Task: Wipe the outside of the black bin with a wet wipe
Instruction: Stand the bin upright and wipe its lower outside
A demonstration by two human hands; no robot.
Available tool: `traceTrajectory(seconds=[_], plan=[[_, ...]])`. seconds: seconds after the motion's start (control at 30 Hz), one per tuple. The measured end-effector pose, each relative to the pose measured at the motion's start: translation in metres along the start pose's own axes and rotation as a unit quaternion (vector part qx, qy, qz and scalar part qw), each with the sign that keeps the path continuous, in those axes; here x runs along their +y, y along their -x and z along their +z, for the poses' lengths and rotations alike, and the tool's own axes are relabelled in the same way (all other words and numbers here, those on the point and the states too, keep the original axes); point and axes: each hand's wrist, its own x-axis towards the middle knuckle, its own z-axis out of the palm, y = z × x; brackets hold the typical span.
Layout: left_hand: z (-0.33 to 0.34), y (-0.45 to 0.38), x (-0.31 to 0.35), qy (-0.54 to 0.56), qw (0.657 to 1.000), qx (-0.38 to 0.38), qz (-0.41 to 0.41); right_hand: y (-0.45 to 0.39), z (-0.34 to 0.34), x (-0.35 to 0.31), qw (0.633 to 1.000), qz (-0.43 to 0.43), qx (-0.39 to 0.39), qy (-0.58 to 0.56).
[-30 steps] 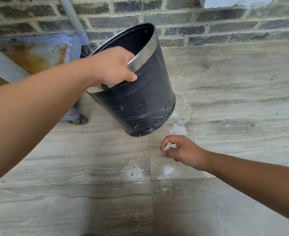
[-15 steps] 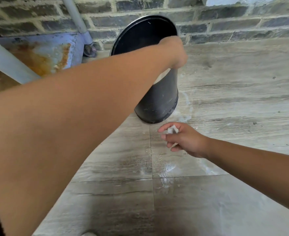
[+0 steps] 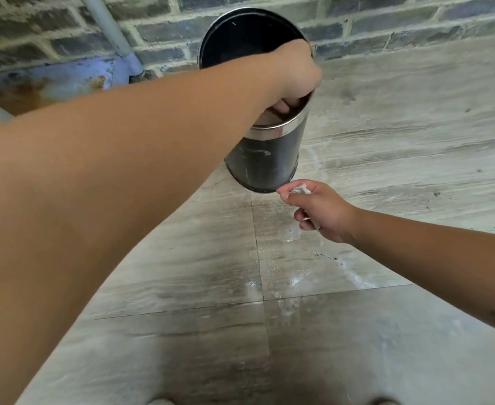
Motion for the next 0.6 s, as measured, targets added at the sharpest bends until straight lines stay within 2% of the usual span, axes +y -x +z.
traceTrajectory(seconds=[0.03, 0.13, 0.2, 0.3, 0.37, 0.43, 0.53, 0.6], plan=[[-0.001, 0.005, -0.007, -0.007, 0.999, -0.007, 0.04, 0.0, -0.001, 0.0, 1.0, -0.002, 0.002, 0.003], [-0.005, 0.041, -0.036, -0.136, 0.977, -0.011, 0.165, -0.001, -0.004, -0.002, 1.0, -0.003, 0.014, -0.001], [-0.005, 0.064, -0.061, -0.254, 0.948, -0.025, 0.191, -0.002, -0.006, -0.002, 1.0, -0.003, 0.023, -0.002], [0.003, 0.066, -0.075, -0.373, 0.904, 0.04, 0.204, -0.005, -0.008, -0.001, 0.999, -0.003, 0.036, 0.004], [0.004, 0.059, -0.073, -0.386, 0.896, 0.074, 0.207, -0.007, -0.005, 0.0, 0.999, -0.003, 0.039, 0.01], [0.003, 0.052, -0.074, -0.367, 0.904, 0.081, 0.203, -0.01, -0.002, 0.001, 0.999, -0.005, 0.043, 0.017], [-0.011, 0.036, -0.084, -0.343, 0.913, 0.053, 0.214, -0.016, 0.007, -0.004, 0.998, -0.019, 0.052, 0.033], [-0.024, 0.029, -0.089, -0.313, 0.92, 0.003, 0.236, -0.023, 0.013, -0.011, 0.996, -0.016, 0.051, 0.069]])
